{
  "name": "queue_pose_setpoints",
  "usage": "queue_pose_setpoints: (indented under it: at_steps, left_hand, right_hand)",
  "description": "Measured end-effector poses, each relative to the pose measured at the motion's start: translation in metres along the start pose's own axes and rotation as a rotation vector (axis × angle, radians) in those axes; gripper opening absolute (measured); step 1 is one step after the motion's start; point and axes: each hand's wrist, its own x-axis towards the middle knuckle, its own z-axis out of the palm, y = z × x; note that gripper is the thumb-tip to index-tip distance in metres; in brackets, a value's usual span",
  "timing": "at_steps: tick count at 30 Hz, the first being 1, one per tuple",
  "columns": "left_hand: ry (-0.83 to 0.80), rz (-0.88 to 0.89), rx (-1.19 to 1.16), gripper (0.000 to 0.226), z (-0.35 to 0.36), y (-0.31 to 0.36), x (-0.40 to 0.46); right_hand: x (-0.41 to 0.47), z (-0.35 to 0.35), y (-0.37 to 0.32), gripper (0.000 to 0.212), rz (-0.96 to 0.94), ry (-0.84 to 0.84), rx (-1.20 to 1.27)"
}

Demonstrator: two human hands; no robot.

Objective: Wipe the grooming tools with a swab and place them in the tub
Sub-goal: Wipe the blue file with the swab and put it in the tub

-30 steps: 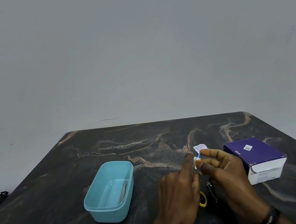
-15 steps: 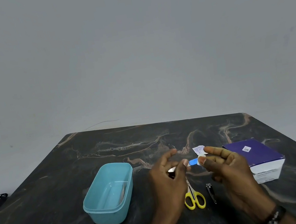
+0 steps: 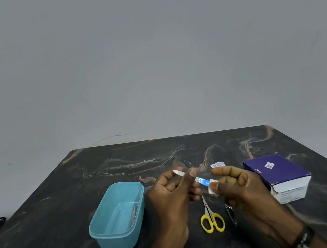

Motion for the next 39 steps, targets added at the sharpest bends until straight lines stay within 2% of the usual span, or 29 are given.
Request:
queue_pose_setpoints:
  at_steps: [4,7,11,13,20,28,35,39]
  left_hand:
    - [-0.003,0.011,0.124,0.018,-0.004,-0.004,0.003]
    - [-0.036,0.050,0.259,0.024,-0.005,-0.005,0.003]
    - [-0.140,0.078,0.400,0.032,-0.005,-0.005,0.003]
    - [-0.190,0.077,0.438,0.031,-0.004,-0.006,0.000]
    - [-0.067,0.137,0.443,0.029,-0.003,-0.010,0.000]
    - [-0.092,0.123,0.433,0.033,-0.002,-0.014,-0.001]
    - [-0.014,0.180,0.458,0.032,-0.002,-0.011,-0.003]
    - [-0.017,0.213,0.475,0.034,-0.001,-0.010,-0.003]
  right_hand:
    - [-0.004,0.005,0.003,0.058,0.033,-0.068,-0.074]
    - [-0.006,0.007,0.005,0.048,0.069,-0.124,-0.112]
    - [-0.004,0.007,0.009,0.059,0.070,-0.083,-0.118]
    - [-0.002,0.006,0.009,0.052,0.059,-0.067,-0.108]
    - [-0.003,0.007,0.009,0.049,0.103,-0.171,-0.239]
    - [-0.004,0.008,0.011,0.046,0.097,-0.061,-0.171]
    - [-0.005,0.011,0.012,0.057,0.114,-0.168,-0.219]
    - [-0.005,0.010,0.012,0.059,0.101,-0.134,-0.197]
